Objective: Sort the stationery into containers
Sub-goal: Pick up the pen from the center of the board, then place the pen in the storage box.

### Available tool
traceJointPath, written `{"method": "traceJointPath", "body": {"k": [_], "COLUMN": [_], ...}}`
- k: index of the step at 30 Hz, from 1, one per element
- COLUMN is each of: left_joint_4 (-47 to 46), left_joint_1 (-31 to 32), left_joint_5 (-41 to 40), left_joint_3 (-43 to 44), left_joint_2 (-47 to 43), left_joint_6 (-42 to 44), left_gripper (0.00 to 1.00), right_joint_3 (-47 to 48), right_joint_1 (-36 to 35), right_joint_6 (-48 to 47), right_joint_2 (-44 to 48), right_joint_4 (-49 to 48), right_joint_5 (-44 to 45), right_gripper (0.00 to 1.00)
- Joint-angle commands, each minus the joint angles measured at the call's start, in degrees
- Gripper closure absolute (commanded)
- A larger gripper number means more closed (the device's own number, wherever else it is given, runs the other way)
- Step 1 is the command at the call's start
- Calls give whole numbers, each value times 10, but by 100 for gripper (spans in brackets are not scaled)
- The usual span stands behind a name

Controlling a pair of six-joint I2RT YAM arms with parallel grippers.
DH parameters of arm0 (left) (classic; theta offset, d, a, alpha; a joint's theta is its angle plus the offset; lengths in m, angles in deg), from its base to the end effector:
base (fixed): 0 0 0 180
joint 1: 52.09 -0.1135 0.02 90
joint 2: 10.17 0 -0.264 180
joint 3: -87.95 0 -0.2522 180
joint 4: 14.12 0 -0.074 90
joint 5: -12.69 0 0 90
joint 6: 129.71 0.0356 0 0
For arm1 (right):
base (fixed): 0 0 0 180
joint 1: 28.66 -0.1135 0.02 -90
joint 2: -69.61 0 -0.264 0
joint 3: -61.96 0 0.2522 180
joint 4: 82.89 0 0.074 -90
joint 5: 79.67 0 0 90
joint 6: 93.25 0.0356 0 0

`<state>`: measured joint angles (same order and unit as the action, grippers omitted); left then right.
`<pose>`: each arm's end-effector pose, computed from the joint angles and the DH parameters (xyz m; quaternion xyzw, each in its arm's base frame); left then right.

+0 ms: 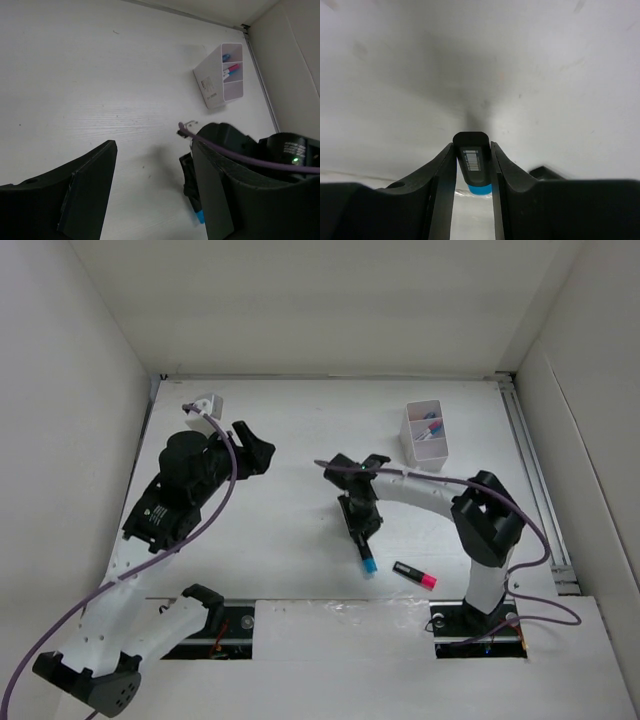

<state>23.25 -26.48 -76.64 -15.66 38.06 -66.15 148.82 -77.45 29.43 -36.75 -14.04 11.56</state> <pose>0.1573 -0.0759 0.4119 -0.0017 0.7616 -0.2883 0.5804 0.2214 0.2517 0.1731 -0.1399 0.9900 0.0013 0.0179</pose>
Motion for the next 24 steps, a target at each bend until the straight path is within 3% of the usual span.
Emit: {"method": "traceJointPath", "body": {"k": [1,2,7,14,24], "left_joint_4": [-16,-25,-64,-86,-103], "left_joint_1": [0,0,0,0,0], "left_joint_5": [24,35,89,108,114], "left_joint_3": [-11,-17,-51,-83,-94], "left_joint_2": [23,23,71,99,104], "left_joint_6": [0,5,5,17,32], "left_gripper": [41,41,41,41,41], "right_joint_3": [111,134,266,271,225], "right_joint_1": [67,68,218,352,395], "right_joint_6": [12,12,69,146,194], "right_joint_2": [34,41,52,63,63], "right_joint_4": [-24,-24,-51,-142,-184], "right_joint_5": [57,57,183,322,393], "right_gripper": [100,100,100,100,100]}}
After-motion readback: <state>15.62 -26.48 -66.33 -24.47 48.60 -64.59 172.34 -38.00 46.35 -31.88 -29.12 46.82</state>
